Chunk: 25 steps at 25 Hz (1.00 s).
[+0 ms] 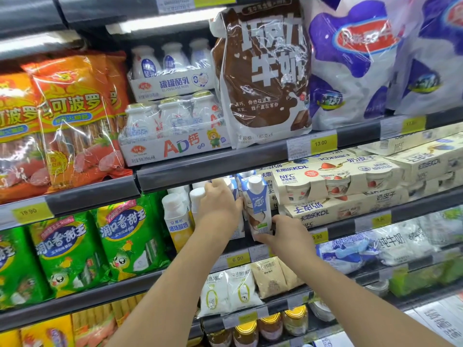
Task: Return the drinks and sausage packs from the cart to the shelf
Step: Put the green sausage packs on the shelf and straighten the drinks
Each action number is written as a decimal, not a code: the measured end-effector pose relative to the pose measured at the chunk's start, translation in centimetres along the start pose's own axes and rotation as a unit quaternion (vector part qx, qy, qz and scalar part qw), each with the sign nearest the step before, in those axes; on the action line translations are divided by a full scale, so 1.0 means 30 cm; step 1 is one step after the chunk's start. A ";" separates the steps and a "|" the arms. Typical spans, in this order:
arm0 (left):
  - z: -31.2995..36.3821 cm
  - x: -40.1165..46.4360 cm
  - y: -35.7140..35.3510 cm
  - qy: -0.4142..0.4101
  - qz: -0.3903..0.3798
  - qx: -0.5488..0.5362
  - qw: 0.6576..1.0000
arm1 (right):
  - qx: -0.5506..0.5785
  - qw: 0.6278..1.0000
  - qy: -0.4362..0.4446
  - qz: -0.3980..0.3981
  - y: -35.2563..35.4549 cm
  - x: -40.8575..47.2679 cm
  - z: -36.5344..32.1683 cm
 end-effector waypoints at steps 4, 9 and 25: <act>0.009 -0.017 0.005 -0.006 -0.004 0.016 1.000 | -0.002 1.000 -0.001 -0.003 0.003 0.006 -0.006; 0.007 -0.036 0.015 -0.017 0.010 0.012 1.000 | -0.012 1.000 0.002 -0.008 0.004 0.015 -0.017; -0.210 -0.045 0.104 -0.001 0.007 0.026 1.000 | 0.022 1.000 -0.005 -0.001 0.018 -0.029 0.003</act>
Point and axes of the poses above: each hand's wrist, its own x-axis towards the middle knuckle, its own y-axis out of the back of the hand, z = x × y, the point moved 5 cm from there along x, towards the middle knuckle, and after that the axes turned 4 degrees about x, right-handed, at the moved point
